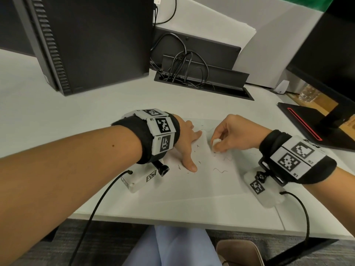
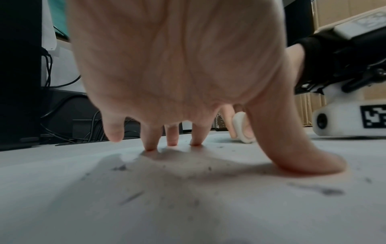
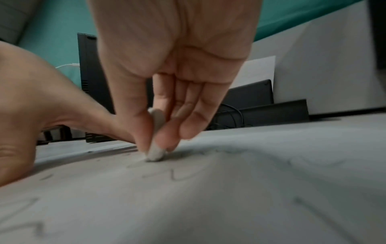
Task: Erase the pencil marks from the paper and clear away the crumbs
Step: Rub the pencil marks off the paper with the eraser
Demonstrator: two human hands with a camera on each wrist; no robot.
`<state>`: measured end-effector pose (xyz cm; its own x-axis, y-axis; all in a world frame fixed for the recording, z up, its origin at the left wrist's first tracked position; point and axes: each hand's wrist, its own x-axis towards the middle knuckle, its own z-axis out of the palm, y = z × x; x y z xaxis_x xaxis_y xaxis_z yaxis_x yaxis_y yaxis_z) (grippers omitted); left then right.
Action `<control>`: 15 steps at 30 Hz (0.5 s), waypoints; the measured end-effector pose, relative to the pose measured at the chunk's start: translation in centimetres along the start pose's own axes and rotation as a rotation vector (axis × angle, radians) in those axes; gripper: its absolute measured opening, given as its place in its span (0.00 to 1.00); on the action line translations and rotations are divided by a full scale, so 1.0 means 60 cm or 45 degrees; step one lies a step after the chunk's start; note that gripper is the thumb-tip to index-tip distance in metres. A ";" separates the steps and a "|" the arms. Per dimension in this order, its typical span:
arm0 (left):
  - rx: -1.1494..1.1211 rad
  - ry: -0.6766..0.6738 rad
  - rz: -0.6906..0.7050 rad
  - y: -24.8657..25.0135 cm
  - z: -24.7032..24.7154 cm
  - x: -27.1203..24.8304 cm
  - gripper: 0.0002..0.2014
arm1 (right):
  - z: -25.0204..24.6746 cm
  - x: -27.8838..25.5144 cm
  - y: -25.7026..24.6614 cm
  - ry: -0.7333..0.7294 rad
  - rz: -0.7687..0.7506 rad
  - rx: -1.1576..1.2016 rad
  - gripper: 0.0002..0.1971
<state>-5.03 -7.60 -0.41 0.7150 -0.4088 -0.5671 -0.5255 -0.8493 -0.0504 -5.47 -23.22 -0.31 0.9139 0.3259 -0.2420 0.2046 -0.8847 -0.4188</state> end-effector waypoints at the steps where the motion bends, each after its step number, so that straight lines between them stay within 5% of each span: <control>1: 0.004 -0.002 0.000 0.000 0.000 0.000 0.53 | 0.001 -0.002 0.000 -0.022 -0.001 -0.006 0.05; 15: 0.021 -0.009 -0.024 0.002 -0.002 -0.002 0.53 | 0.002 -0.008 0.006 0.021 0.027 0.001 0.04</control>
<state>-5.13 -7.71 -0.27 0.7216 -0.3905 -0.5717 -0.5196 -0.8511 -0.0744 -5.89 -23.69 -0.44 0.9237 0.3015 -0.2366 0.1847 -0.8911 -0.4145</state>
